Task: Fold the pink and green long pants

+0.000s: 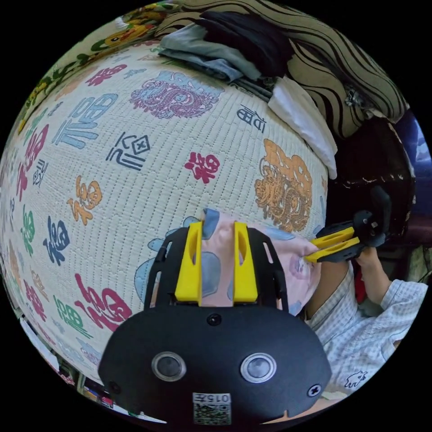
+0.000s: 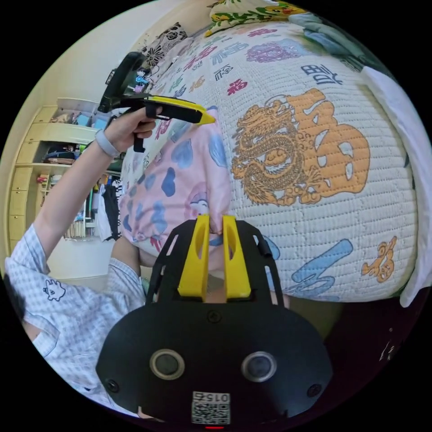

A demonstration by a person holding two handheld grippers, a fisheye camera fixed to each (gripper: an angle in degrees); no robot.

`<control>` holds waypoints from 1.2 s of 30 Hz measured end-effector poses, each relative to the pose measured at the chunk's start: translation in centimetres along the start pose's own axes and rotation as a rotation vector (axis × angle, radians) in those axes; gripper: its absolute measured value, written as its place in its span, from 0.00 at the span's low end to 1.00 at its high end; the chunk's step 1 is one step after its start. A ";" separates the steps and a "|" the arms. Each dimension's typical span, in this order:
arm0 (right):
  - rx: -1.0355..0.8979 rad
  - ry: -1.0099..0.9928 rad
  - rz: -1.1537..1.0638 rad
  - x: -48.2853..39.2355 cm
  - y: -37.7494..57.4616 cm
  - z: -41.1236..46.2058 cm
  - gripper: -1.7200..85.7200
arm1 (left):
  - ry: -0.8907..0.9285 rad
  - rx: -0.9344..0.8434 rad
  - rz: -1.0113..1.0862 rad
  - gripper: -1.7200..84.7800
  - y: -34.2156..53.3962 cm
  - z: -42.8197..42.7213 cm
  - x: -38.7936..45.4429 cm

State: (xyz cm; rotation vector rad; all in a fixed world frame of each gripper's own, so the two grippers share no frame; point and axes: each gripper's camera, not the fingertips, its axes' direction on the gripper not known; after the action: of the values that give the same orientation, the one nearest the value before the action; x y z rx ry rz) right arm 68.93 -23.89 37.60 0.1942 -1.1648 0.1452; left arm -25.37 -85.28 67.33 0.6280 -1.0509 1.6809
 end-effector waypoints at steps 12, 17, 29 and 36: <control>0.165 -0.105 -0.345 -13.2 7.7 -2.4 0.06 | 0.419 0.487 0.041 0.02 20.0 -17.9 -5.3; 0.024 -0.200 -0.551 -23.3 9.5 7.3 0.06 | 0.380 0.545 -0.137 0.02 38.7 -21.7 -10.0; -0.234 0.033 -0.659 -30.8 12.6 25.4 0.08 | 0.475 0.693 -0.690 0.12 58.7 -13.6 -17.6; 0.001 0.136 -0.700 -30.2 14.5 22.1 0.07 | 0.244 0.771 -0.454 0.12 55.4 -21.0 -7.5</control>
State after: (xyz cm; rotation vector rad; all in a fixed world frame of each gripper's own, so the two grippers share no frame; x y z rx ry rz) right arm 34.23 -15.19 19.29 0.5708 -0.9052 -0.4521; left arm -72.79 -76.52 32.02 1.0238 -0.0330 1.6625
